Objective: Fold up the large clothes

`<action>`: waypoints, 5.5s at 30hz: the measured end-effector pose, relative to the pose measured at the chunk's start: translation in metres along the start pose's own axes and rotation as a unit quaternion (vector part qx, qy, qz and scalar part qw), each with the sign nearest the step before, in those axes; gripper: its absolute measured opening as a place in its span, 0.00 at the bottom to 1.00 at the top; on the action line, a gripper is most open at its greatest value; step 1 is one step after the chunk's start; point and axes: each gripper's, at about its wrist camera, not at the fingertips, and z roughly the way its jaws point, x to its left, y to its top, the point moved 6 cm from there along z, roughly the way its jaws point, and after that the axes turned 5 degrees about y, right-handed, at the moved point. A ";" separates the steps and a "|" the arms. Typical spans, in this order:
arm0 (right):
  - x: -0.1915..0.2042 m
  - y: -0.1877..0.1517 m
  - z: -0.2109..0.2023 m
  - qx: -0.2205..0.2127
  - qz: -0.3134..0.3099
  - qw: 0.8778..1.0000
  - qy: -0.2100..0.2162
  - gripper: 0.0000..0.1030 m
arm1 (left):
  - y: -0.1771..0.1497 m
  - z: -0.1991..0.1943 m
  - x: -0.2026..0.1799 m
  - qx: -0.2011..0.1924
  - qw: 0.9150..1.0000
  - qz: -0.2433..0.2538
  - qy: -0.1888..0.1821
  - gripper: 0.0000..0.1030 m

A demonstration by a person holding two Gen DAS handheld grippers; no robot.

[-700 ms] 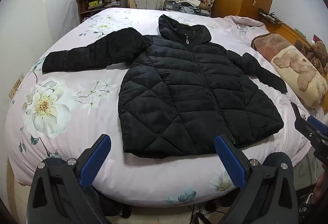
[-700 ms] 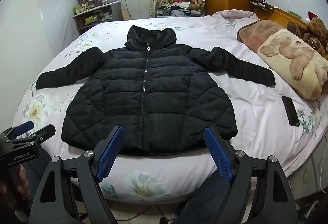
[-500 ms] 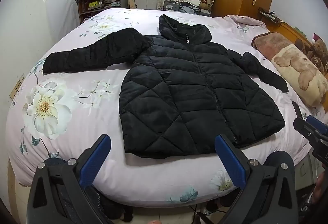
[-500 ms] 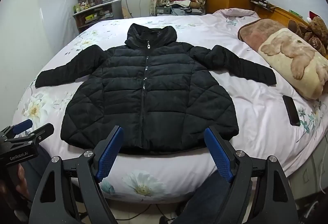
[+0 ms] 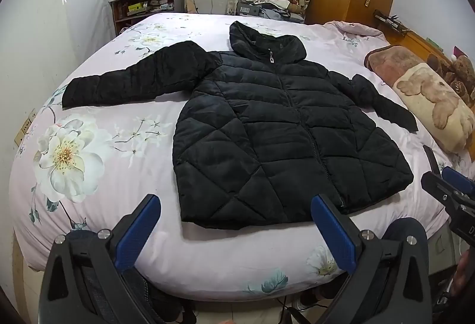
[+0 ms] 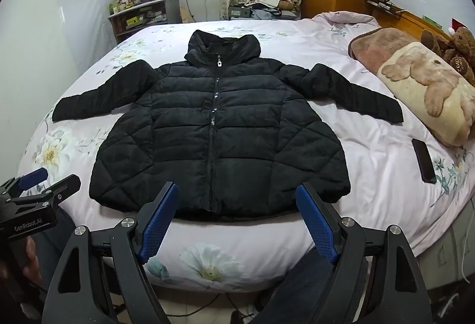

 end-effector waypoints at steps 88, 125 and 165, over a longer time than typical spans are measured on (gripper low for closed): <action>0.026 0.032 0.080 0.045 -0.033 0.998 0.034 0.79 | 0.031 0.079 0.045 0.028 0.999 -0.018 0.018 0.99; -0.005 0.092 0.260 0.093 -0.063 0.994 -0.005 0.73 | 0.159 0.259 0.323 -0.023 0.958 -0.245 0.146 0.16; -0.161 0.077 0.206 0.049 0.071 0.996 -0.007 0.64 | 0.235 0.258 -0.188 0.058 0.959 -0.001 -0.276 0.62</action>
